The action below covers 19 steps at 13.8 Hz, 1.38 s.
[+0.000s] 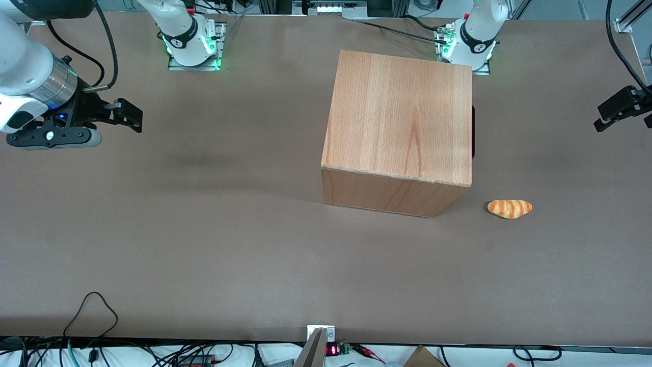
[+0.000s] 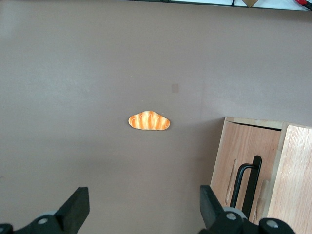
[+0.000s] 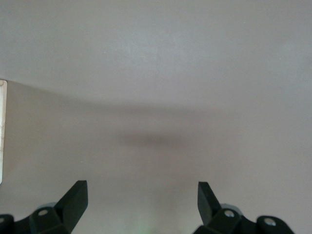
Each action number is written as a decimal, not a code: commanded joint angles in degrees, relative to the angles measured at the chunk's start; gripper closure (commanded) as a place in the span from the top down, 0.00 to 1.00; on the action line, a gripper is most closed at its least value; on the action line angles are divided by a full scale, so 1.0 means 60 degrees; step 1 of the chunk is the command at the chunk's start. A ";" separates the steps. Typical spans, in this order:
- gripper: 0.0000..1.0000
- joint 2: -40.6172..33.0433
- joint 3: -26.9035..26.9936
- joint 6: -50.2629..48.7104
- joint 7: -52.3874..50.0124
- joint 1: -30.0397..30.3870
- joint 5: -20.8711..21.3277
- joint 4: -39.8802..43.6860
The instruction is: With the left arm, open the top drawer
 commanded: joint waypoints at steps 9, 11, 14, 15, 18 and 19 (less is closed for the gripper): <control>1.00 0.0189 -0.0148 -0.0661 0.0091 0.0062 -0.0188 0.0320; 1.00 0.0320 -0.0148 -0.0661 0.0077 -0.0026 -0.0232 0.0188; 1.00 0.0350 -0.0149 -0.0618 0.0207 -0.0026 -0.1006 -0.0366; 1.00 0.0365 -0.0148 -0.0603 0.0223 -0.0041 -0.1168 -0.0456; 1.00 0.0336 -0.0250 -0.0253 0.0223 -0.0056 -0.1812 -0.1112; 1.00 0.0335 -0.0512 -0.0005 0.0223 -0.0012 -0.1916 -0.1420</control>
